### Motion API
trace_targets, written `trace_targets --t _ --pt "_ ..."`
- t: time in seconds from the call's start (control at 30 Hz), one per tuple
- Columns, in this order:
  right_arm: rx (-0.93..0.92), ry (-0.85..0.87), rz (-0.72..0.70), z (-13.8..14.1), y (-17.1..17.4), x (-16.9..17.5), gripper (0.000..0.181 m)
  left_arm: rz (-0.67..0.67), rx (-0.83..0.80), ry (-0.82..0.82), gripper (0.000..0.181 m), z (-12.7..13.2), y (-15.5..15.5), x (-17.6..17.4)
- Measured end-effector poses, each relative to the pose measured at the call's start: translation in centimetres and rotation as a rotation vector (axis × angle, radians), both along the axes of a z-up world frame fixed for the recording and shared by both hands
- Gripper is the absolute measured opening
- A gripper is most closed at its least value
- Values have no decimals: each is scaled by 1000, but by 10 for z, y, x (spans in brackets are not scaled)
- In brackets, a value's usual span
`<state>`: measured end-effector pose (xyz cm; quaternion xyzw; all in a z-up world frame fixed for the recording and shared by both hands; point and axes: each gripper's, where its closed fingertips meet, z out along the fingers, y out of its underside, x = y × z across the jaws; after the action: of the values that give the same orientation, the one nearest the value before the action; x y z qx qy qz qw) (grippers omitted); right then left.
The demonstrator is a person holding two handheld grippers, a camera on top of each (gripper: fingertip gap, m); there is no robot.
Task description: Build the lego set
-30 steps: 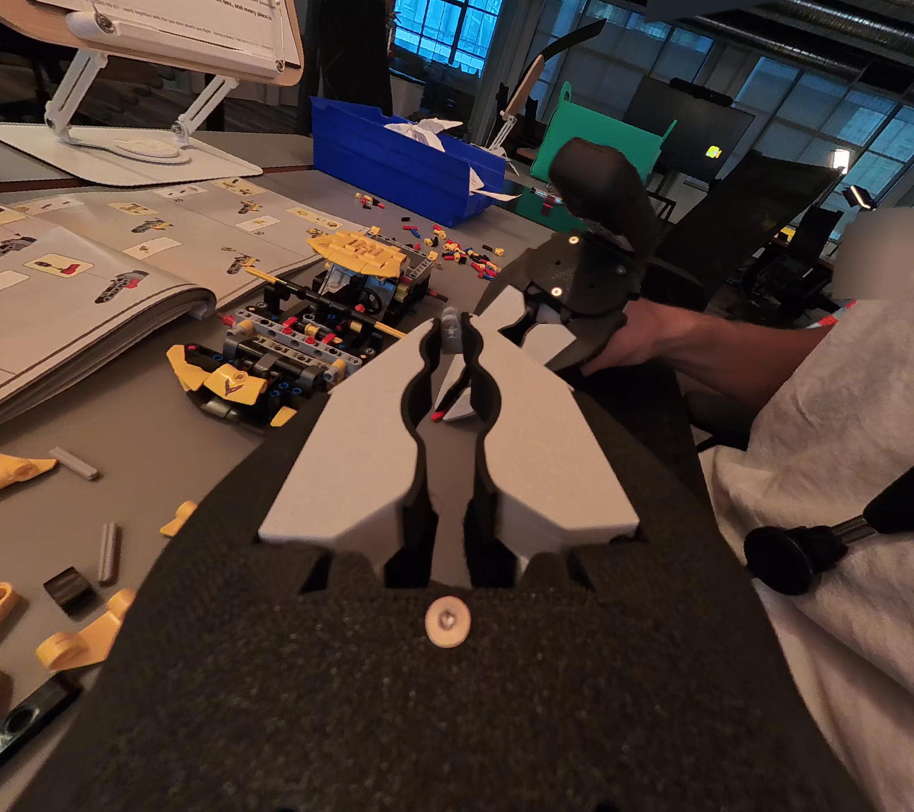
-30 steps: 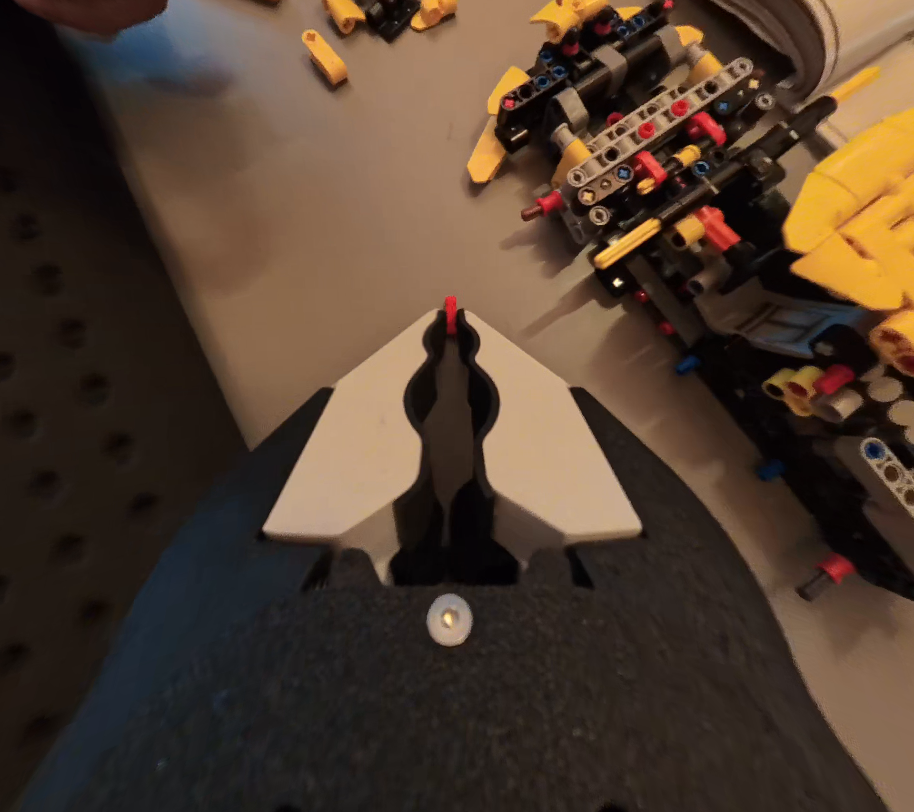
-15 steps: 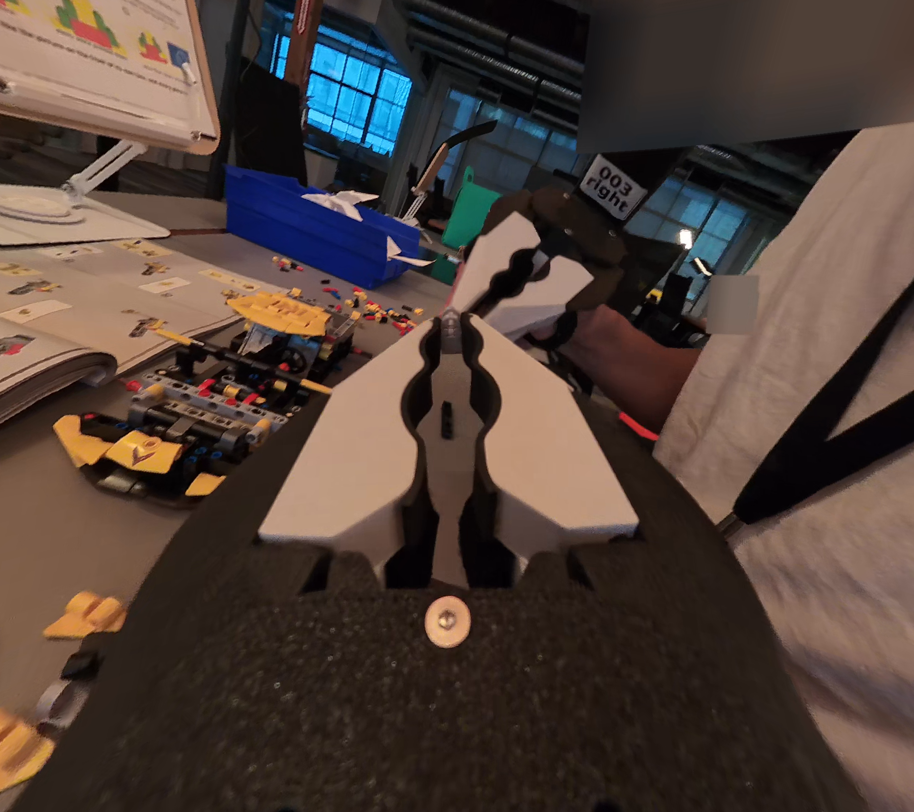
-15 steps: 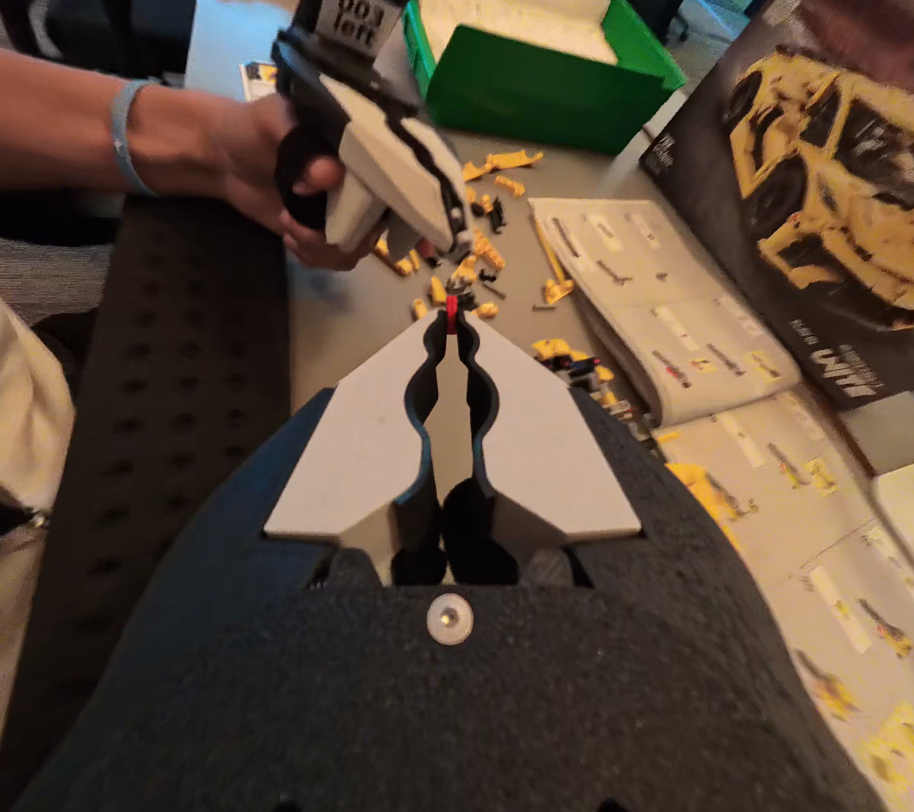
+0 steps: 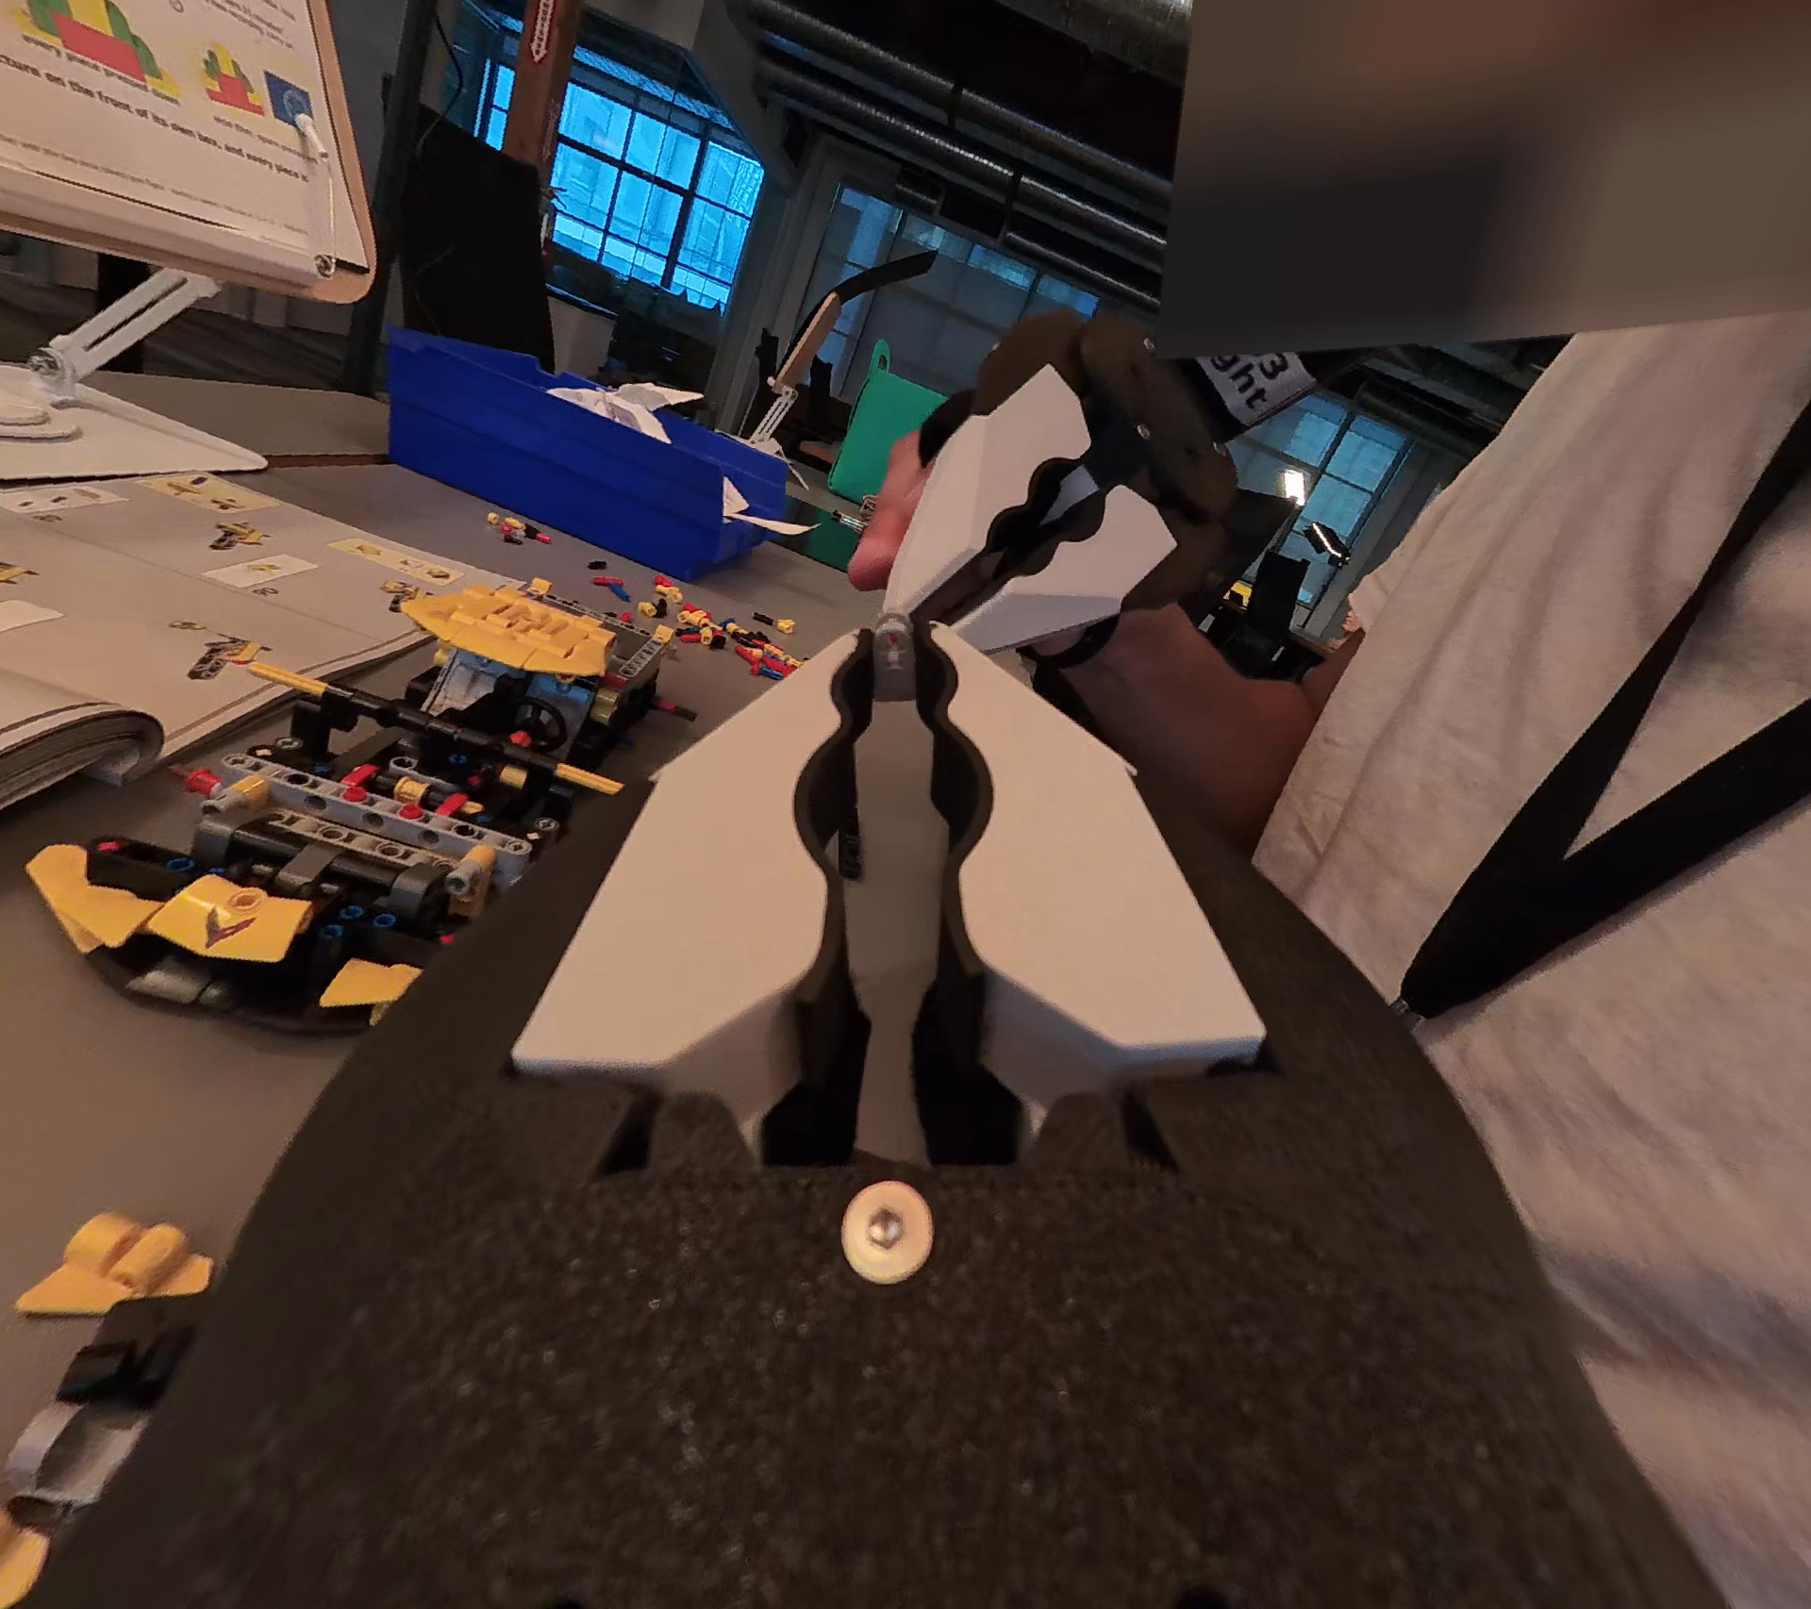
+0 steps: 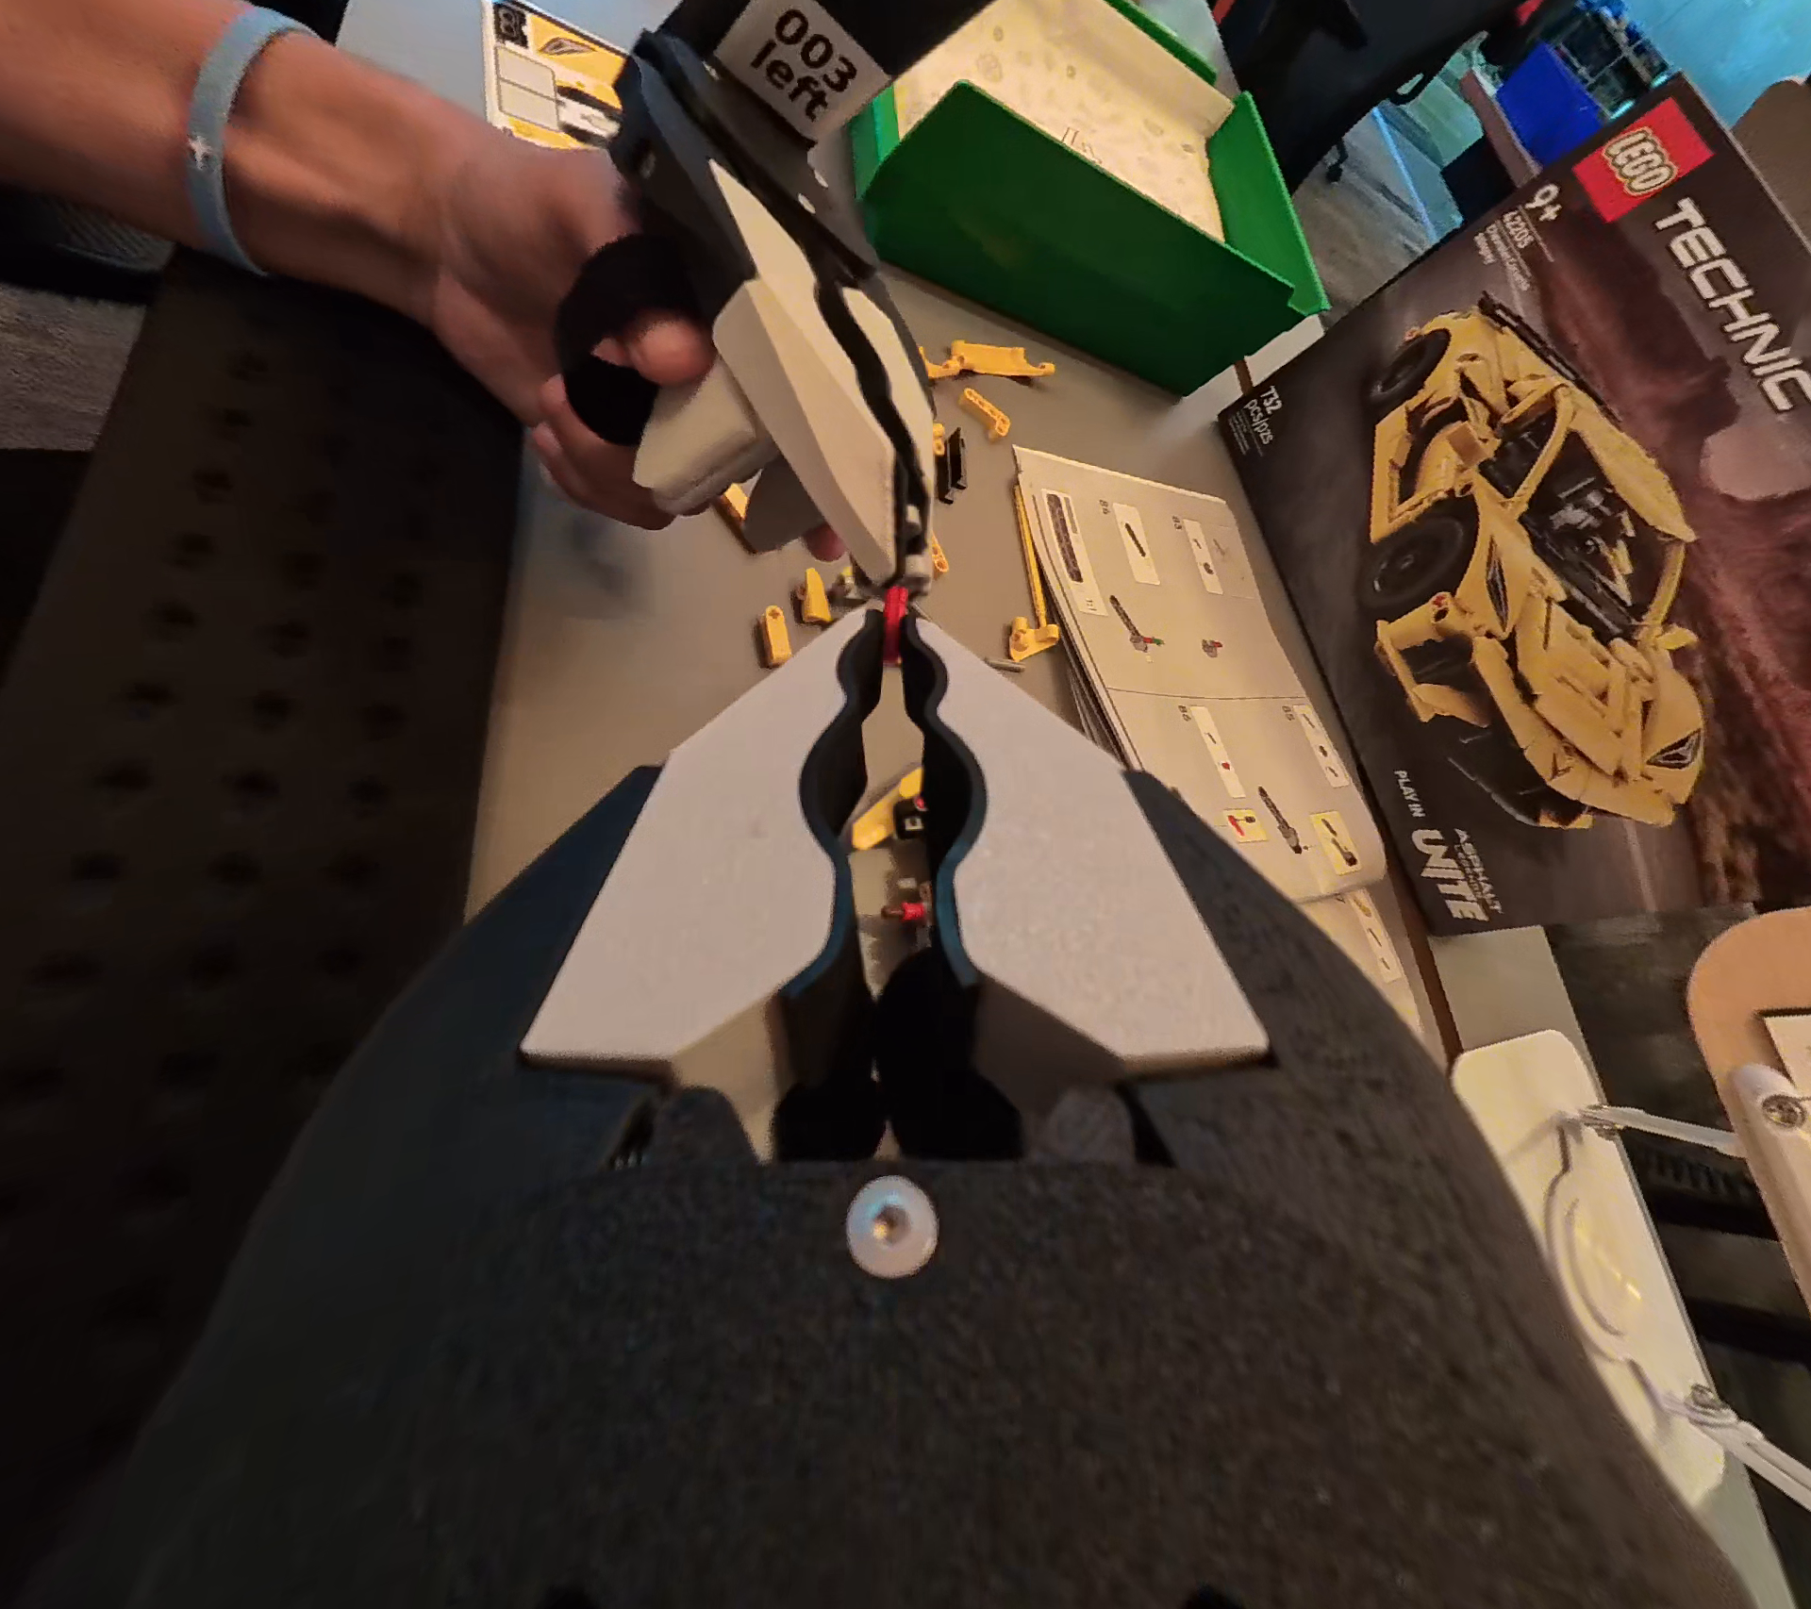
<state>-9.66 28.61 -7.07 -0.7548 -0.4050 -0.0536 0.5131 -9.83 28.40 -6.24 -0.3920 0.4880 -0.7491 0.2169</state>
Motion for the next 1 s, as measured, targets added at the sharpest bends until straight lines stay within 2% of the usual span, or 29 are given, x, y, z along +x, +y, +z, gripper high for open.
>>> trace_targets --t 0.27,0.43,0.83,1.0 --pt "2 -24 8 -3 -5 2 3 -31 37 21 7 -5 -8 1" --pt "-38 -134 20 -14 -10 4 3 -26 121 57 7 -17 -13 4" --pt "-50 -410 -8 -42 -15 14 1 -62 159 217 7 -47 -18 13" --pt "-40 -374 -24 -42 -13 14 2 -71 117 229 7 -46 -17 14"
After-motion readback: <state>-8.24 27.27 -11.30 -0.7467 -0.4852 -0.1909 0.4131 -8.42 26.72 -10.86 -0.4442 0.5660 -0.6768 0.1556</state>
